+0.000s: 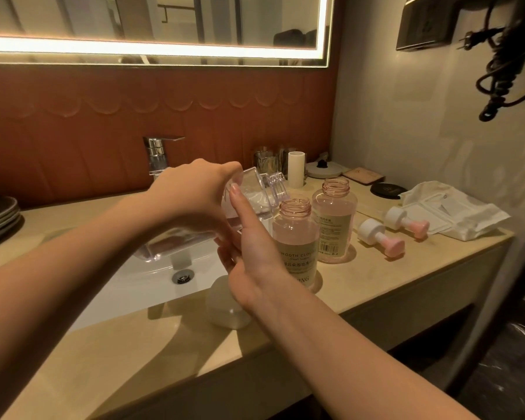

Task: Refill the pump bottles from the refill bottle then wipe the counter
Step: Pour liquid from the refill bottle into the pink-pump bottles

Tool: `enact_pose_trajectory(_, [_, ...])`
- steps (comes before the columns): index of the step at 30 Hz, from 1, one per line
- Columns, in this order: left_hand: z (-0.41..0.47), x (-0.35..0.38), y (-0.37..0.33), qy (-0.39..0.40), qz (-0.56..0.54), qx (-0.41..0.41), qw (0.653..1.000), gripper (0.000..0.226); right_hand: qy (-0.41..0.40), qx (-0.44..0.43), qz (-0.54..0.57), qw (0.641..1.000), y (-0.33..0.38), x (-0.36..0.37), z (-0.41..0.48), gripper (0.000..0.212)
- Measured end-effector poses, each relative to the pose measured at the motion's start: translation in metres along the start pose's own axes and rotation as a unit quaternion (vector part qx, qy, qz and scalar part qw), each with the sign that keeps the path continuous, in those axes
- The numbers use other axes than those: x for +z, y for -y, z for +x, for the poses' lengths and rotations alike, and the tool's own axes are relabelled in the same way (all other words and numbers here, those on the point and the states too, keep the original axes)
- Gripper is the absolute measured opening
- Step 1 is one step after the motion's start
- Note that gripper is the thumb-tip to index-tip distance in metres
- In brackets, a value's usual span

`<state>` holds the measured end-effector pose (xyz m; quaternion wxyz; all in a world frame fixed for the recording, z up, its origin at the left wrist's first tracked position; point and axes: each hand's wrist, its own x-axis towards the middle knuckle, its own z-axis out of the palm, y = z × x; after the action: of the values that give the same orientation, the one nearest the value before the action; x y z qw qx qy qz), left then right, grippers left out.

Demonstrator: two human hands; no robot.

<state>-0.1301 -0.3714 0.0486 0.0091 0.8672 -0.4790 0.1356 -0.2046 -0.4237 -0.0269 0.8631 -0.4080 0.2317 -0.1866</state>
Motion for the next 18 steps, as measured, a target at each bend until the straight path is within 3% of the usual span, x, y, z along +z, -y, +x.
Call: enact_pose_trajectory(18, [0.0059,-0.0079,-0.0030,0.032,0.033,0.011,0.999,0.093,0.012,0.004,0.047,0.999,0.0039,0.0003,-0.0028,0.041])
